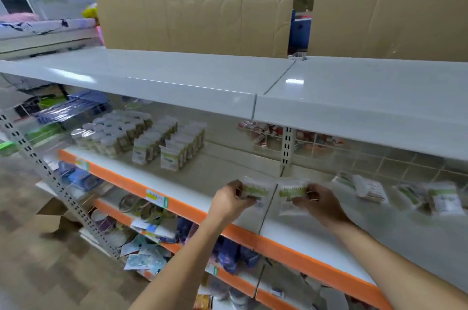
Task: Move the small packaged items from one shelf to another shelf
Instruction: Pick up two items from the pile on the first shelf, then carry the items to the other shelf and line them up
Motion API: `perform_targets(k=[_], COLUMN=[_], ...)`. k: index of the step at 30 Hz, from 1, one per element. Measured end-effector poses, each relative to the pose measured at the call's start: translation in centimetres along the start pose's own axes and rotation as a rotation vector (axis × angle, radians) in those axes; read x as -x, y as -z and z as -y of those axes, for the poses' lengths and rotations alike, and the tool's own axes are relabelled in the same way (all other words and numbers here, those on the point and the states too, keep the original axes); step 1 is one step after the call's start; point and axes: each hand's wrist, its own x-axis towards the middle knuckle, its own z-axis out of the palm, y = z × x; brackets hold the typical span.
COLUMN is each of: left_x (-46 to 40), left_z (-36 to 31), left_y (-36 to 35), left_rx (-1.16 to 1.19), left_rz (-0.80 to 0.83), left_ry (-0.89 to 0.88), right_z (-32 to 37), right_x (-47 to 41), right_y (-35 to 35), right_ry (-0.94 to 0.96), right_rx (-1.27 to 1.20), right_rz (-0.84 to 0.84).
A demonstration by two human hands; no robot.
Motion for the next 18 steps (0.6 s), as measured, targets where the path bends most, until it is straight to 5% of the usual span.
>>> perform_targets(k=[9, 18], left_x=[-5.2, -9.8], left_z=[5.9, 8.0], left_y=[5.1, 5.5], left_rx=[0.121, 0.289], left_rz=[-0.017, -0.165], left_ry=[0.017, 0.093], right_z=[2.3, 4.6], right_x=[-1.1, -4.7], right_y=[-7.7, -8.5], right_ry=[-0.140, -0.058], right_rx=[-0.107, -0.104], right_rz=[-0.135, -0.117])
